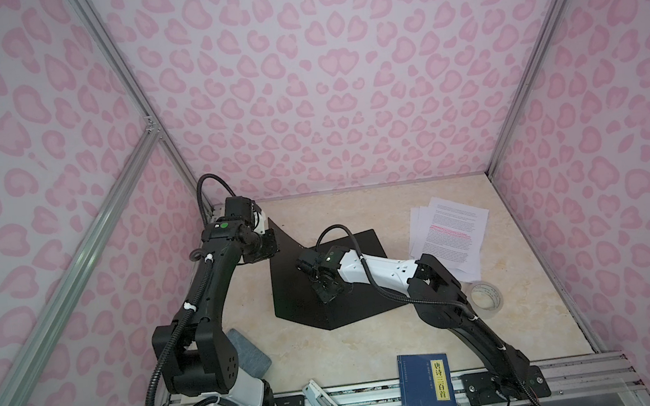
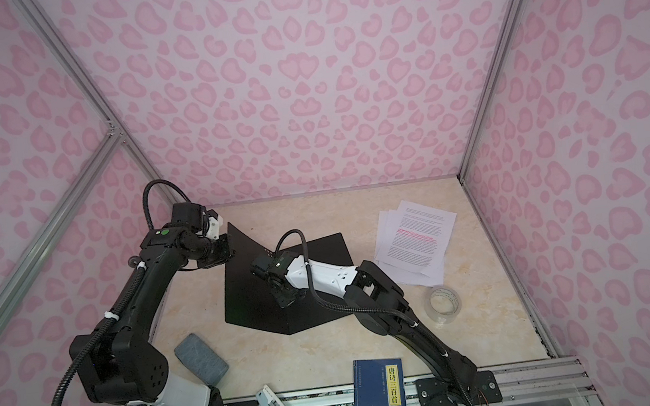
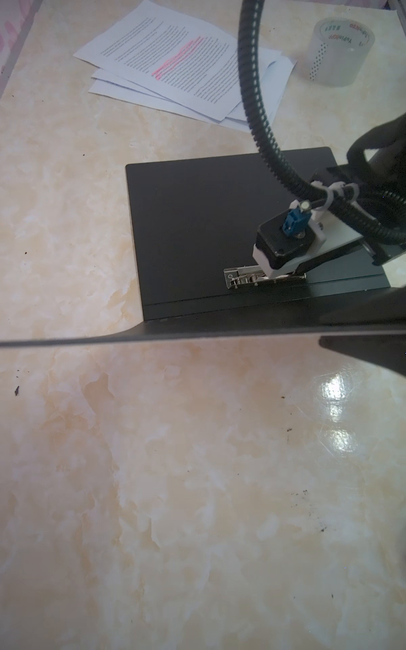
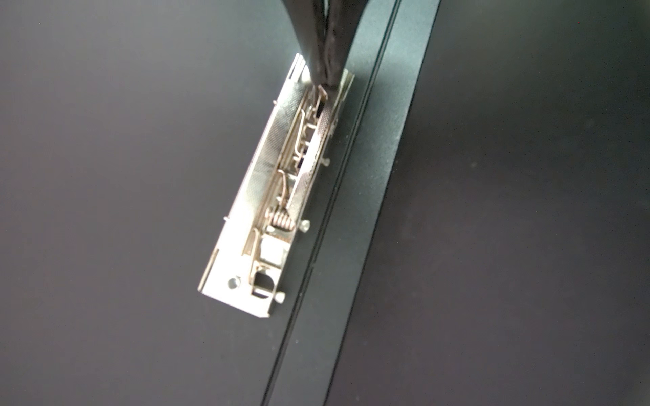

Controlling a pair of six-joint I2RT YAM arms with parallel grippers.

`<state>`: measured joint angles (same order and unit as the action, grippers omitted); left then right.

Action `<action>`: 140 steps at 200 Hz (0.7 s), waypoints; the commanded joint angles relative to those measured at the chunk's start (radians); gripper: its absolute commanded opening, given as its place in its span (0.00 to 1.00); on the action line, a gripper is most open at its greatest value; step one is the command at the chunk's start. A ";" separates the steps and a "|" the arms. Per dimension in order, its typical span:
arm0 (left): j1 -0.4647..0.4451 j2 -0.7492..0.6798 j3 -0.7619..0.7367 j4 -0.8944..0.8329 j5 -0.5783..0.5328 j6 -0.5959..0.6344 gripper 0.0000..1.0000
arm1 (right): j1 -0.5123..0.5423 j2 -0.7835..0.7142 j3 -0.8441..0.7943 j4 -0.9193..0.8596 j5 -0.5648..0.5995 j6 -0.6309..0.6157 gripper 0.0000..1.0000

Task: Put the files into the folder
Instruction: 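Hold the clip with the right gripper while left gripper pushes the cover upright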

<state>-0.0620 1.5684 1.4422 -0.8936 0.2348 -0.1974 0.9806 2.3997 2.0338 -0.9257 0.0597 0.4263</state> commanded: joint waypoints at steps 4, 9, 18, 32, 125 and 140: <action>-0.004 0.007 0.008 -0.098 -0.009 0.040 0.03 | -0.008 0.020 -0.008 -0.048 0.073 -0.004 0.07; -0.004 0.008 0.007 -0.099 -0.010 0.041 0.03 | -0.009 0.020 -0.008 -0.048 0.073 -0.006 0.07; -0.004 0.009 0.007 -0.100 -0.011 0.042 0.03 | -0.010 0.021 -0.008 -0.048 0.074 -0.006 0.07; -0.004 0.009 0.006 -0.102 -0.014 0.046 0.03 | -0.009 0.021 -0.006 -0.050 0.075 -0.008 0.07; -0.006 0.018 0.007 -0.116 -0.012 0.059 0.03 | -0.011 0.015 0.009 -0.061 0.089 -0.014 0.07; -0.006 0.016 0.008 -0.117 -0.015 0.062 0.03 | -0.011 0.015 0.010 -0.061 0.091 -0.014 0.07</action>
<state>-0.0647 1.5806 1.4494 -0.9192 0.2276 -0.1722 0.9752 2.3997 2.0460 -0.9558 0.0971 0.4225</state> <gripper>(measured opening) 0.072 0.072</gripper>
